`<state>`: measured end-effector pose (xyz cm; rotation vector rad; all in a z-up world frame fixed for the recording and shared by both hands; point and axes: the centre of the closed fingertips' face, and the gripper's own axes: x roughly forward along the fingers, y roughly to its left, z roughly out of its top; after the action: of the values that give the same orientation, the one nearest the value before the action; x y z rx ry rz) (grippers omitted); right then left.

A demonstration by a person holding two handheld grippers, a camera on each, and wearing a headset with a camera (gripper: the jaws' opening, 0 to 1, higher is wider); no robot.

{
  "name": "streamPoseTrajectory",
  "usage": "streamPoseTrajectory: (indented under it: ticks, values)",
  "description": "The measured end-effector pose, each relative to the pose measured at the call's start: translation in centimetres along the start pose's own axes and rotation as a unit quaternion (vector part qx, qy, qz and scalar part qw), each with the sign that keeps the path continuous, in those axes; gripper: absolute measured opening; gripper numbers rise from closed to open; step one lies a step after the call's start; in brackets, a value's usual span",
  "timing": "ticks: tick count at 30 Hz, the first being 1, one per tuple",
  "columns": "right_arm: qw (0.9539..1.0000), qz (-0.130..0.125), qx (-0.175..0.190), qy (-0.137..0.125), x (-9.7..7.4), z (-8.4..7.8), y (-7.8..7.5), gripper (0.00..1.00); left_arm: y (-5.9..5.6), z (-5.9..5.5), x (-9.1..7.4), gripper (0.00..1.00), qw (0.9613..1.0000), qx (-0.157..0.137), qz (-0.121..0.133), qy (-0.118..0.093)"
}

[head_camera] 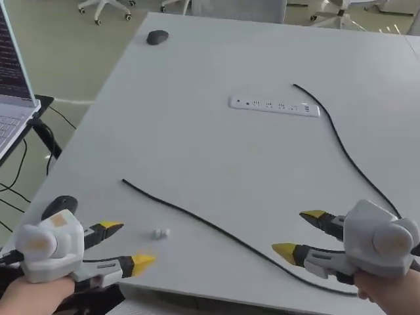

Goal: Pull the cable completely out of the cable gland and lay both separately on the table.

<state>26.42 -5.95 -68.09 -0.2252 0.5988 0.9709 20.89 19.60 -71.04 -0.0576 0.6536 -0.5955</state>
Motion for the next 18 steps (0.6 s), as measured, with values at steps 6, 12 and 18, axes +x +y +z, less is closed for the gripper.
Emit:
streamPoseTrajectory:
  ticks: [6,12,18]
  values:
    - [0.9998,0.009,0.013,0.008,-1.2,-2.8,0.6,0.58,-0.7,-0.3,0.0,0.72,0.9999,-0.010,0.006,0.006]
    - [0.9994,0.020,0.025,0.013,-2.2,-5.3,1.3,0.64,-1.4,-0.7,-0.1,0.77,0.9997,-0.021,0.007,0.005]
    - [0.9989,0.026,0.036,0.012,-2.3,-6.3,1.6,0.70,-1.6,-1.0,-0.1,0.80,0.9996,-0.025,0.007,0.011]
